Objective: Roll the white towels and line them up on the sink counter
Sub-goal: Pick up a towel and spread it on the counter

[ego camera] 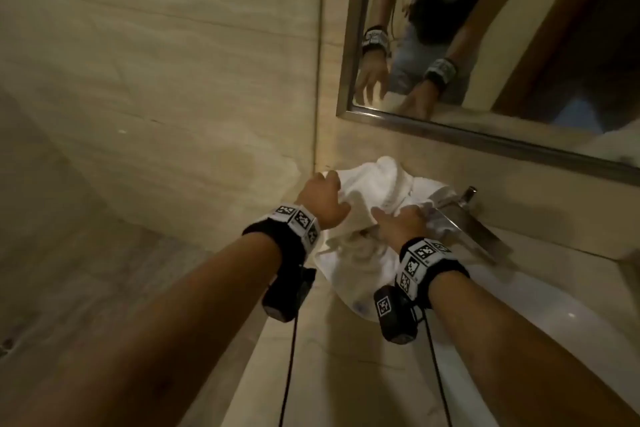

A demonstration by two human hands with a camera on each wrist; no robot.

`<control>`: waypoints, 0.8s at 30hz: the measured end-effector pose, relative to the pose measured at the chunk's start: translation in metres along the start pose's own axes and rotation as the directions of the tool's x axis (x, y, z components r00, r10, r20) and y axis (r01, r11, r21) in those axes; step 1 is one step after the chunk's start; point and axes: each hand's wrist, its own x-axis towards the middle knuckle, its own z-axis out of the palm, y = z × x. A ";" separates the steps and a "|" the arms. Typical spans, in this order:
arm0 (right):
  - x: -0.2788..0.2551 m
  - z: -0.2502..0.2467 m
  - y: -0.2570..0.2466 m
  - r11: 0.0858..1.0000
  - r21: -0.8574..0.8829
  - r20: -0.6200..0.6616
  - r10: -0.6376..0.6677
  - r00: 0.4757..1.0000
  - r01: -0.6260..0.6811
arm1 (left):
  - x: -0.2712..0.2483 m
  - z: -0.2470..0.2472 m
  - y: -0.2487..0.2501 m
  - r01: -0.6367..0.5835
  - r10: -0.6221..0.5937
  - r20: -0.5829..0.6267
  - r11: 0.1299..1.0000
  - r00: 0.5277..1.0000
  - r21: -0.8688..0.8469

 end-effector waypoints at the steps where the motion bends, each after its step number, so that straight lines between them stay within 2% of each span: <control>1: 0.001 0.000 -0.004 0.999 0.042 -0.005 0.002 1.000 -0.002 | 0.008 0.006 0.000 0.018 -0.018 0.003 0.999 1.000 -0.034; 5: 0.018 0.013 -0.008 0.977 0.200 -0.046 0.084 0.995 -0.074 | 0.032 0.025 -0.002 0.076 -0.080 -0.030 0.991 0.996 -0.109; 8: 0.032 0.027 -0.008 0.965 0.241 -0.066 0.122 0.990 -0.103 | 0.049 0.032 -0.011 0.117 -0.120 -0.055 0.991 0.991 -0.059; 10: 0.031 0.027 -0.008 0.974 0.216 -0.090 0.085 0.992 -0.064 | 0.056 0.036 -0.016 0.111 -0.111 0.004 0.993 0.994 -0.045; 12: 0.033 0.027 -0.002 0.969 0.245 -0.075 0.056 0.996 -0.036 | 0.057 0.040 -0.019 0.116 -0.105 0.093 0.985 0.990 -0.125; 15: 0.022 0.025 0.012 0.984 0.169 0.039 0.043 0.998 -0.049 | 0.054 0.042 -0.019 0.162 -0.141 0.154 0.978 0.978 -0.130; 17: 0.012 0.022 0.026 0.998 0.058 0.133 0.030 0.991 -0.038 | 0.046 0.040 -0.015 0.184 -0.174 0.220 0.983 0.960 -0.023; 18: 0.003 0.020 0.031 0.999 0.034 0.161 0.011 0.987 -0.017 | 0.041 0.038 -0.014 0.181 -0.193 0.224 0.981 0.955 0.071; 20: -0.015 0.016 0.044 0.998 -0.037 0.261 -0.035 0.965 0.046 | 0.027 0.037 -0.010 0.202 -0.233 0.131 0.955 0.964 0.215; 22: -0.035 0.009 0.054 0.982 -0.135 0.380 -0.073 0.922 0.133 | 0.009 0.040 -0.007 0.301 -0.314 0.081 0.943 0.946 0.142; 24: -0.059 -0.002 0.063 0.983 -0.129 0.435 -0.062 0.898 0.130 | -0.009 0.046 -0.003 0.383 -0.373 0.188 0.924 0.909 -0.019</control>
